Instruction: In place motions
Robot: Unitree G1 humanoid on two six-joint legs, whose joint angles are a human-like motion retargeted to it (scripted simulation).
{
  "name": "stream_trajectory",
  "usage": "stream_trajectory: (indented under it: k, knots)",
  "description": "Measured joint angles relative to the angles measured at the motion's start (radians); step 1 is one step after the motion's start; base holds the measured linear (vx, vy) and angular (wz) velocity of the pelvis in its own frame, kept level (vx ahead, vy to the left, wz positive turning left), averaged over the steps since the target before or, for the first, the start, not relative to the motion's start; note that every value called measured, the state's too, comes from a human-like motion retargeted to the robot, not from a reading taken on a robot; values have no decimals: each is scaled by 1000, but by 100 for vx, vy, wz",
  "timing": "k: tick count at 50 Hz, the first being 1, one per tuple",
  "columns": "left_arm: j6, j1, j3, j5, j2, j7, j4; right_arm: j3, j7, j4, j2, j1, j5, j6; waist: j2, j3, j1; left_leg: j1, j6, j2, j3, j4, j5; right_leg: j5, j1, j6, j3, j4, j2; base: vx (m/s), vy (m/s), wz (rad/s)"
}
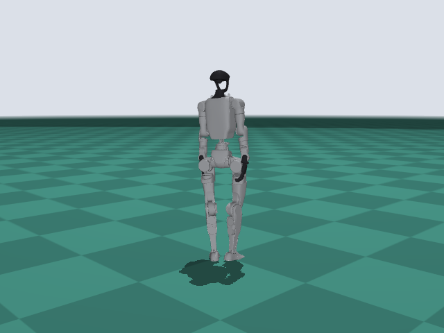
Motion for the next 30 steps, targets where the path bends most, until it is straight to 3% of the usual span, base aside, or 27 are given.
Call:
stream_trajectory:
  k: [30]
  knots:
    - [7, 8, -17, 1, 11, -8, -14, -28, -29, 15, -36, 22, 27, -5, 22, 13, 1, 18, -17, 24, 34, -9, -15, 3, -17, 4, 35, 17, 10, -1, 0, -3]
